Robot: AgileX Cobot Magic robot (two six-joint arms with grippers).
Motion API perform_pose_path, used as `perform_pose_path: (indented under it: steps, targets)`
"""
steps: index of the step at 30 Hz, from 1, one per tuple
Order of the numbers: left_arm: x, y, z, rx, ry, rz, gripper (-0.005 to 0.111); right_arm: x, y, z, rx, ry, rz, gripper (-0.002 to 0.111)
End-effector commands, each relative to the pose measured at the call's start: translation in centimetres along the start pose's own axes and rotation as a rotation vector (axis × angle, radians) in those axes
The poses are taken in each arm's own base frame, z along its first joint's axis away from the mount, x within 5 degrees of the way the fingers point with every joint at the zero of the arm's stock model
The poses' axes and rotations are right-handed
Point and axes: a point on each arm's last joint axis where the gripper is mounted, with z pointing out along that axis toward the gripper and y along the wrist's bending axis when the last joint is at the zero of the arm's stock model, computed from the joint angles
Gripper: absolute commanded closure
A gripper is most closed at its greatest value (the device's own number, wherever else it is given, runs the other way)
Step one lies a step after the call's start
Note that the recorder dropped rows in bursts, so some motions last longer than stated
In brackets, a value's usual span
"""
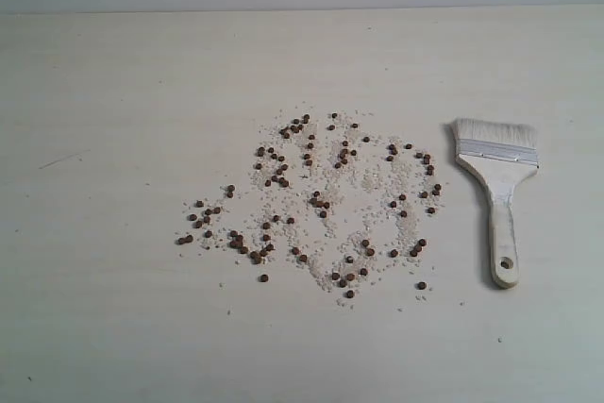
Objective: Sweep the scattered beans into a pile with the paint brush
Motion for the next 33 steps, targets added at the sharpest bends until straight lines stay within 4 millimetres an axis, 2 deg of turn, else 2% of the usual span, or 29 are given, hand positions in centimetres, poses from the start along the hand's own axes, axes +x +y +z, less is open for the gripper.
perform_pose_path:
  steps: [1, 8, 13, 15, 17, 23, 27, 30, 32, 33]
  targets:
    - [0.1, 0.0, 0.0, -0.001, -0.002, -0.007, 0.107, -0.9, -0.1, -0.1, 0.004, -0.111, 0.014, 0.108]
    - [0.1, 0.0, 0.0, -0.001, -0.002, -0.007, 0.107, -1.9, -0.1, -0.3, -0.002, -0.228, 0.06, 0.108]
    - [0.1, 0.0, 0.0, -0.001, -0.002, -0.007, 0.107, -3.8, -0.1, -0.9, -0.012, -0.445, 0.073, 0.108]
    - [0.1, 0.0, 0.0, -0.001, -0.002, -0.007, 0.107, -4.0, 0.0, -0.9, -0.016, -0.443, 0.135, 0.108]
    - [0.1, 0.0, 0.0, -0.001, -0.002, -0.007, 0.107, -5.1, 0.8, -0.8, -0.031, -0.415, 0.137, 0.108]
    - [0.1, 0.0, 0.0, -0.001, -0.002, -0.007, 0.107, -8.2, 3.8, 2.6, -0.007, -0.179, -0.062, 0.108]
    - [0.1, 0.0, 0.0, -0.001, -0.002, -0.007, 0.107, -10.0, 4.9, 4.8, 0.002, -0.131, -0.123, 0.108]
    - [0.1, 0.0, 0.0, -0.001, -0.002, -0.007, 0.107, -10.2, 5.3, 6.3, 0.015, -0.034, -0.162, 0.108]
    - [0.1, 0.0, 0.0, -0.001, -0.002, -0.007, 0.107, -9.8, 5.5, 8.2, 0.029, 0.102, -0.2, 0.108]
    - [0.1, 0.0, 0.0, -0.001, -0.002, -0.007, 0.107, -9.8, 6.0, 9.9, 0.033, 0.225, -0.222, 0.108]
